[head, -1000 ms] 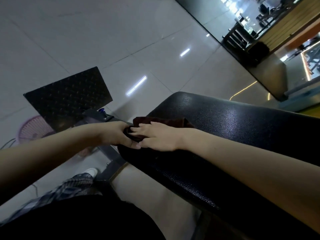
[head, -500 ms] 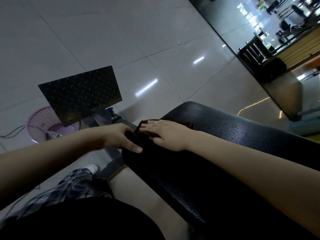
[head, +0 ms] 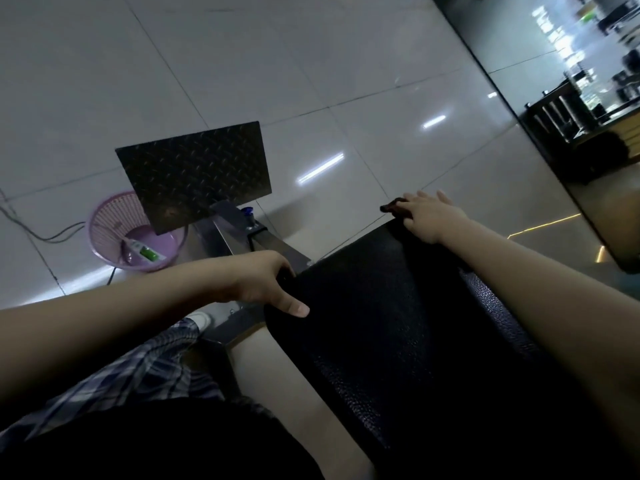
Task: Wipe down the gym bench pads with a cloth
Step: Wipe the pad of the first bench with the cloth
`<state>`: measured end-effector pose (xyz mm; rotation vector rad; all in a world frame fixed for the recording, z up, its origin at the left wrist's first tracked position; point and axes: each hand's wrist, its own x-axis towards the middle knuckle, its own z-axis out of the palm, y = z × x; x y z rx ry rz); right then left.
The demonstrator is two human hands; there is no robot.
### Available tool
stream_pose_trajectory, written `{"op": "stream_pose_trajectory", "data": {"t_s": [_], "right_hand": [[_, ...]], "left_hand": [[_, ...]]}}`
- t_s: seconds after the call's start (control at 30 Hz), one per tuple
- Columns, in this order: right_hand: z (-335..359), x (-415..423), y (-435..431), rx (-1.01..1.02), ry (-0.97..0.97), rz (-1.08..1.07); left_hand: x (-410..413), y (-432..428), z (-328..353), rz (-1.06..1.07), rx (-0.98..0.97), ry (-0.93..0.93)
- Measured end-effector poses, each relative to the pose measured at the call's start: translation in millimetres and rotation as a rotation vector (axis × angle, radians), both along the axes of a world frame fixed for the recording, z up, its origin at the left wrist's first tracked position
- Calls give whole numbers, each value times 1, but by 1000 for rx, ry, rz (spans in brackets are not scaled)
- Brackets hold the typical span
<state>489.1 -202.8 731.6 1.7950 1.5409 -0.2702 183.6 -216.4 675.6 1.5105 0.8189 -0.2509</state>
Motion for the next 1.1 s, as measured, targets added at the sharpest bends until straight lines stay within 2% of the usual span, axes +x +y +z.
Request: {"op": "stream_pose_trajectory", "data": {"t_s": [0.1,0.27,0.33,0.5,0.63,0.73,0.8,0.87,0.93,1.03,1.1], "right_hand": [[-1,-4,0,38,94,-97],[2,-56,-14,-37,328,-82],[3,-77,-23,-13,410,-136],[10,-121,-52,-37,558,-151],[16,-149,-75,-91,655,-115],[27,-162,-90,-192,766,-154],[36,-167,-98,-235,850,-273],[46,-169,-104,-211,929,-395],[55,-166,-105,-116,1071,-573],[74,-157,-109,73,1424,-1036],[87,-146,-111,173,1563,-1227]], "left_hand": [[0,-1,2,-5,26,9],[-2,-2,5,-24,46,12],[-2,-2,7,-45,66,24],[4,3,16,-110,190,78],[11,8,29,-95,210,-11],[10,9,36,-243,215,-47],[7,7,41,-388,286,-59],[3,8,46,-438,273,-123],[-2,12,56,-395,162,-212],[-2,26,78,-277,91,-364],[3,37,93,-230,3,-435]]}}
